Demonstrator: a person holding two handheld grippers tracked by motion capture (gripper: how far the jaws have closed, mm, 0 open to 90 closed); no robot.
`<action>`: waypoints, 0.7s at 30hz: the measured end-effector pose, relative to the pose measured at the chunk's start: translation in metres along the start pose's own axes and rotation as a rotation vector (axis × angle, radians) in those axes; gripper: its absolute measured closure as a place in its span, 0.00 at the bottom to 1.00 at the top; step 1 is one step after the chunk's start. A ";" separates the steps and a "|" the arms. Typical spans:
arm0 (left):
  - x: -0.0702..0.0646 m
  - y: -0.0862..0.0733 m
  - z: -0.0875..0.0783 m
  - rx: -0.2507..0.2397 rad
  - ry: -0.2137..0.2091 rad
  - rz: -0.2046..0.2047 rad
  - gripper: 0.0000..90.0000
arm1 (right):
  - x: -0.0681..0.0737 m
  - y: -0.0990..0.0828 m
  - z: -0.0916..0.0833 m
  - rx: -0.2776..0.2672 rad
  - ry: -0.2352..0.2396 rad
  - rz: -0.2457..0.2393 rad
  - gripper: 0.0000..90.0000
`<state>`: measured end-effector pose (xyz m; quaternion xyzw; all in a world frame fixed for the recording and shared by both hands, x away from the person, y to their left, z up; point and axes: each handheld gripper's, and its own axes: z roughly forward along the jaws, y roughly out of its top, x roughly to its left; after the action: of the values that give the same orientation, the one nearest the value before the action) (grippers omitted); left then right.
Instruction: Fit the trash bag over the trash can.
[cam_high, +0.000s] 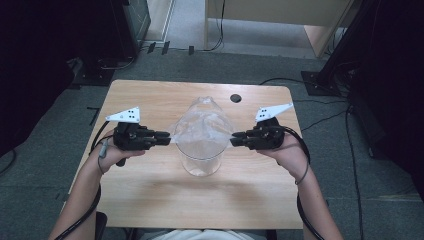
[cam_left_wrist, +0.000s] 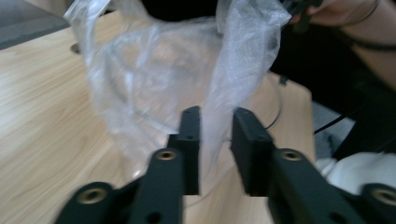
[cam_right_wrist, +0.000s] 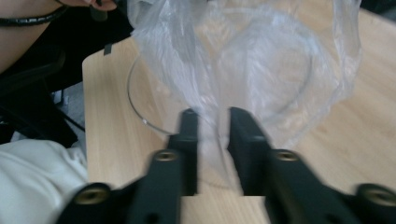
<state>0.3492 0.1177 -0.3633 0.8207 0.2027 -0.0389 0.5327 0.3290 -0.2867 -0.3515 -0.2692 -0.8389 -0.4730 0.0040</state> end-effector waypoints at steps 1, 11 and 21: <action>-0.001 0.001 0.000 -0.008 -0.002 0.002 0.73 | 0.001 0.001 0.000 -0.015 0.003 -0.002 0.70; -0.005 0.013 -0.016 -0.050 0.050 -0.035 0.57 | -0.001 0.004 -0.009 -0.058 -0.006 -0.033 0.45; 0.000 0.024 0.001 -0.033 0.216 -0.048 0.75 | -0.008 0.008 -0.013 -0.168 -0.095 0.099 0.78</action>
<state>0.3584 0.1087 -0.3429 0.8062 0.2792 0.0401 0.5201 0.3365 -0.2970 -0.3399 -0.3316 -0.7812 -0.5278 -0.0350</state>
